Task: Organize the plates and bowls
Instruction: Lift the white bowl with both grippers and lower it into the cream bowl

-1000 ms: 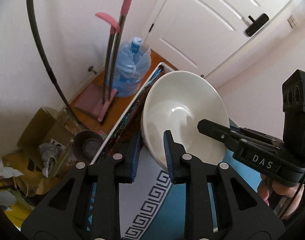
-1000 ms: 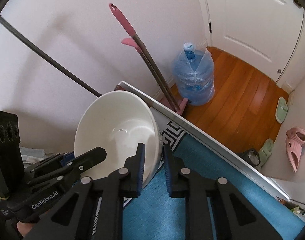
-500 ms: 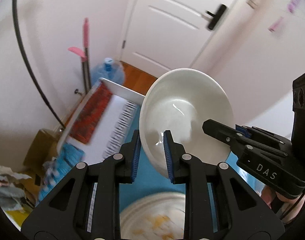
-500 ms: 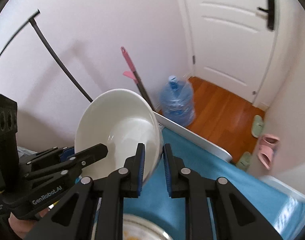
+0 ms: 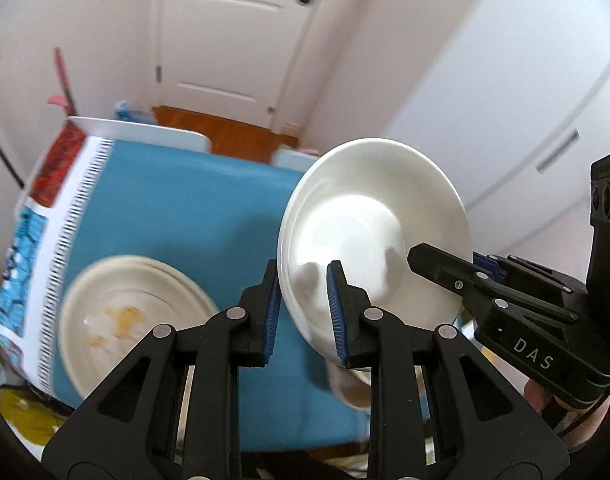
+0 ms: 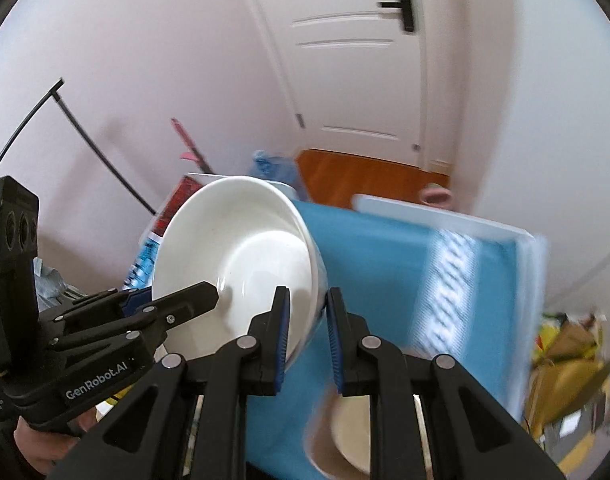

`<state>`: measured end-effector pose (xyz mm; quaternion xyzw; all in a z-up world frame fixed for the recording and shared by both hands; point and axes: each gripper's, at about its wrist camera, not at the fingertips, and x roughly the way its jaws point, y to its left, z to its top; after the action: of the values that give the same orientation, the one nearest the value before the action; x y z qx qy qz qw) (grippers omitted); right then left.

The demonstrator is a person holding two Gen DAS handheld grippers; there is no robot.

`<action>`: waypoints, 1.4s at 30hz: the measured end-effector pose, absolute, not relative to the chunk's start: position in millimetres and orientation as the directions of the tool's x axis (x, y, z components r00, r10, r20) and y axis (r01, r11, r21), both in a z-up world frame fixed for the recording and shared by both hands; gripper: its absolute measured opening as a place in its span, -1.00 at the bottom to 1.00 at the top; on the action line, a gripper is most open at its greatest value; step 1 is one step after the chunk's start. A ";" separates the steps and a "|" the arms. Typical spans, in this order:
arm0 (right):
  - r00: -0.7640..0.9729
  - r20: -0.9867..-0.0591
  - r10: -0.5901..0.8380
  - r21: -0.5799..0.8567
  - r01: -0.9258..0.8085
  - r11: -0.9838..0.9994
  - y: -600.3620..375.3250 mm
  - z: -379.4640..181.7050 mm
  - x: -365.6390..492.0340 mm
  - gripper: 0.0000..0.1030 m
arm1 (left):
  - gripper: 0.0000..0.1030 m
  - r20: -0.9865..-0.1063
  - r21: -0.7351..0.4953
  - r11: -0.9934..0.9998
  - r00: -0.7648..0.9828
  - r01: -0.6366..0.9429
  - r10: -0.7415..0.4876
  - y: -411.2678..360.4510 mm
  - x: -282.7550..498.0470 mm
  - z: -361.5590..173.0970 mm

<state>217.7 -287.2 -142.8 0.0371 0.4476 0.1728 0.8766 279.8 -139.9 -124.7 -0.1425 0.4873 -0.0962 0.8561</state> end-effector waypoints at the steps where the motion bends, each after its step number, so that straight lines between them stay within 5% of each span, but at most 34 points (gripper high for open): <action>1: 0.541 -0.775 0.328 0.219 -0.256 0.941 -297.8 -143.4 211.2 -0.67 | -0.61 -0.808 -0.338 0.940 0.498 0.044 -0.314 -154.6 274.4 -127.1; 19: 0.441 -0.849 0.291 0.311 -0.027 0.950 -380.8 -229.2 166.1 -0.67 | -0.61 -0.933 -0.223 0.959 0.246 0.176 -0.263 -244.5 263.3 -203.7; 42: 0.412 -0.873 0.260 0.279 -0.016 0.960 -383.3 -244.9 174.3 -0.67 | -0.61 -0.959 -0.058 0.960 0.252 0.274 -0.130 -264.5 284.7 -213.0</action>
<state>174.3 -383.3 -244.9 0.1141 0.5357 0.0830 0.8326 284.7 -264.5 -213.0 0.0603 0.5979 -0.1282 0.7890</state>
